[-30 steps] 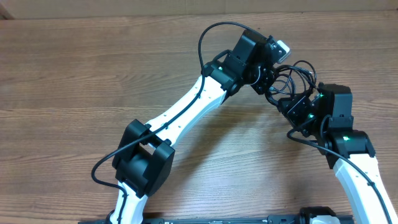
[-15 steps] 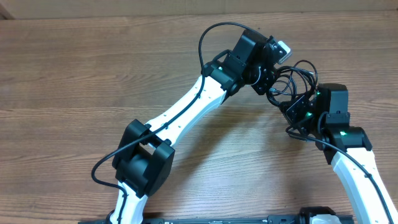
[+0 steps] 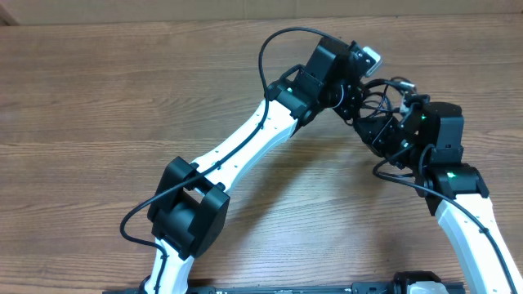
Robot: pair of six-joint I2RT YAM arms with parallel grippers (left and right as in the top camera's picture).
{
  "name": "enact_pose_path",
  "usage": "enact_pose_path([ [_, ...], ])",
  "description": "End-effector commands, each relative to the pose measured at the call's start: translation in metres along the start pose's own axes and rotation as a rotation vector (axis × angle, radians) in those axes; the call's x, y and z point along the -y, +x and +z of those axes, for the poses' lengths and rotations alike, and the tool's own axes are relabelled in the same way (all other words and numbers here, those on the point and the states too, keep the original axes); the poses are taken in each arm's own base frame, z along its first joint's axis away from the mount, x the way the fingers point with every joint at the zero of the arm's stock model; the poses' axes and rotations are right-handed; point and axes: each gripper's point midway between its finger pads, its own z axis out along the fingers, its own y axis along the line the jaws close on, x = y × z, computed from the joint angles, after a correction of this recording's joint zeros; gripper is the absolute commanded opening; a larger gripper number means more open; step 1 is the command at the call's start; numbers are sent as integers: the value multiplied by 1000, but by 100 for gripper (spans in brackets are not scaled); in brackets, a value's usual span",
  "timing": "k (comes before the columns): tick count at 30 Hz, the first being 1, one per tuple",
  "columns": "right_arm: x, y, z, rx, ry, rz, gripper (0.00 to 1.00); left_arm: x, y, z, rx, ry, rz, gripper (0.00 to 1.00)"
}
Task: Untangle cables
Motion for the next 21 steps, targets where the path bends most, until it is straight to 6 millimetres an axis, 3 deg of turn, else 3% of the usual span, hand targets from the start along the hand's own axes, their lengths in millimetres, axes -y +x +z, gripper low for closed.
enact_pose_path([
  [1, -21, 9, -2, -57, -102, -139, 4, 16, -31, -17, 78, 29, -197, 4],
  [4, -24, 13, -1, -69, -114, -189, 4, 16, -32, -17, 81, 30, -334, 4],
  [12, -23, 16, -1, -79, -109, -203, 4, -26, -21, -20, 125, -188, -744, 4],
  [21, 23, 15, -1, -49, 124, -137, 4, -72, 2, -36, 190, -428, -1023, 4],
])
